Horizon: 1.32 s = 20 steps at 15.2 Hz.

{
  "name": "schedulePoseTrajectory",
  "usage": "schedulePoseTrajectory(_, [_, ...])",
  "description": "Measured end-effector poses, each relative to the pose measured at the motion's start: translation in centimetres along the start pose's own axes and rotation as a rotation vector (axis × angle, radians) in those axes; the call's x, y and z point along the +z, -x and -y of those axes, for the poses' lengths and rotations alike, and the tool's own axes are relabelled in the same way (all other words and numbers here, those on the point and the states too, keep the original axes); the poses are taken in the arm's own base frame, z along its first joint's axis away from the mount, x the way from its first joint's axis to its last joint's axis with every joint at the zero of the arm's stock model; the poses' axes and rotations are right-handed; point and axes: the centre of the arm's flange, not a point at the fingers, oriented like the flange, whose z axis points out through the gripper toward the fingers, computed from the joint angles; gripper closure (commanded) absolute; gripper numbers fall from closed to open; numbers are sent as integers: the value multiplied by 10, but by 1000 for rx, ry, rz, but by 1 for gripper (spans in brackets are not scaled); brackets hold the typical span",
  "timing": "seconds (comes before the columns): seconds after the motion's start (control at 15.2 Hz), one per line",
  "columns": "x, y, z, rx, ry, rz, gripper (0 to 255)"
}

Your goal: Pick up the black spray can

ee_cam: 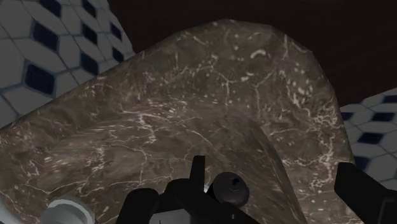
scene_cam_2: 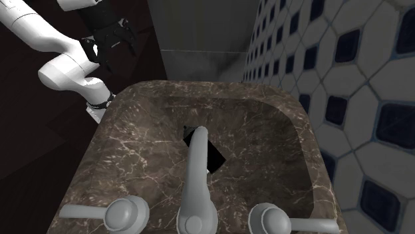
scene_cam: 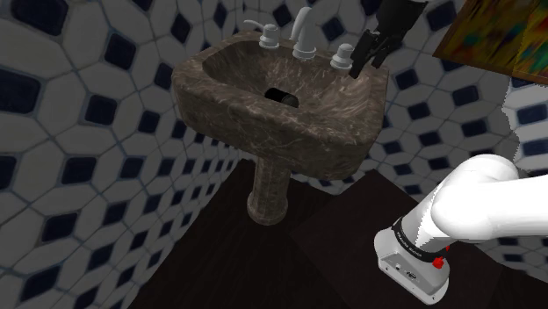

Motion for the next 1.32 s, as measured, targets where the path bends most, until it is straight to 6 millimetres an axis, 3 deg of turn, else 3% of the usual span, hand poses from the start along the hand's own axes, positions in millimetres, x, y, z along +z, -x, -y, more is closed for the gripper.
schedulePoseTrajectory(0.2, [12,-9,0,2,-4,-10,0])
schedulePoseTrajectory(0.4, [45,-20,-4,5,-14,-37,0])
schedulePoseTrajectory(1.32, [189,-115,-9,25,-65,-173,0])
